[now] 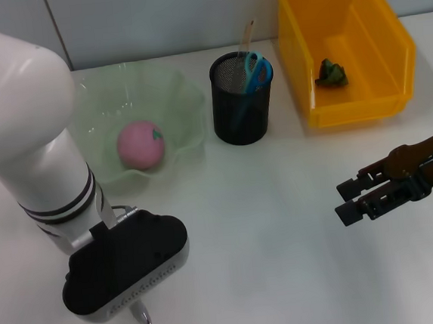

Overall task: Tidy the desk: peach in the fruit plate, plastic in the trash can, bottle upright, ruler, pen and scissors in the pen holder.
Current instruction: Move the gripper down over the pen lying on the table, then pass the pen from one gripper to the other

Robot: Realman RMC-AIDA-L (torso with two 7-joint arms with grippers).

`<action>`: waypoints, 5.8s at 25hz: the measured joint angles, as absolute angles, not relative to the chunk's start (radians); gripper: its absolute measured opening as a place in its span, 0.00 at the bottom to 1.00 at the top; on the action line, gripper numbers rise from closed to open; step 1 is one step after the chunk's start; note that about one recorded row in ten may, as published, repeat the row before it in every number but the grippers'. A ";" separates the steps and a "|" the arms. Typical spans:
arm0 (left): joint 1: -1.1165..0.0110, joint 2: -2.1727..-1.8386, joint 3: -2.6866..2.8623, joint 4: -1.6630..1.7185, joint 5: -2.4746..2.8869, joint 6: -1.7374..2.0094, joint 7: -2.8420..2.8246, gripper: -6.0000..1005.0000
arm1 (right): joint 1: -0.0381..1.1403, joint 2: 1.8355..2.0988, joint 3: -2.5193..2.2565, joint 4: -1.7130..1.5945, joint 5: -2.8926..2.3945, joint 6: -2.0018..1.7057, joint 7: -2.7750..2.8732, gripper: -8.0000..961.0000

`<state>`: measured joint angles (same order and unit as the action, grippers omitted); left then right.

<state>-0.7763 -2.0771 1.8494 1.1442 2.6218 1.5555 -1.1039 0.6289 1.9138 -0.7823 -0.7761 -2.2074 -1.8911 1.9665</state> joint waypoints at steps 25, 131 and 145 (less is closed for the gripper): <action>-0.764 -2.076 1.855 1.184 2.634 1.560 -1.112 0.03 | 0.636 1.909 -0.788 -0.776 -2.207 -1.896 1.976 0.80; -0.761 -2.078 1.968 1.247 2.605 1.578 -1.105 0.15 | 0.644 1.914 -0.793 -0.776 -2.220 -1.907 1.986 0.80; -0.761 -2.079 1.975 1.246 2.602 1.577 -1.104 0.20 | 0.640 1.917 -0.793 -0.776 -2.220 -1.907 1.986 0.80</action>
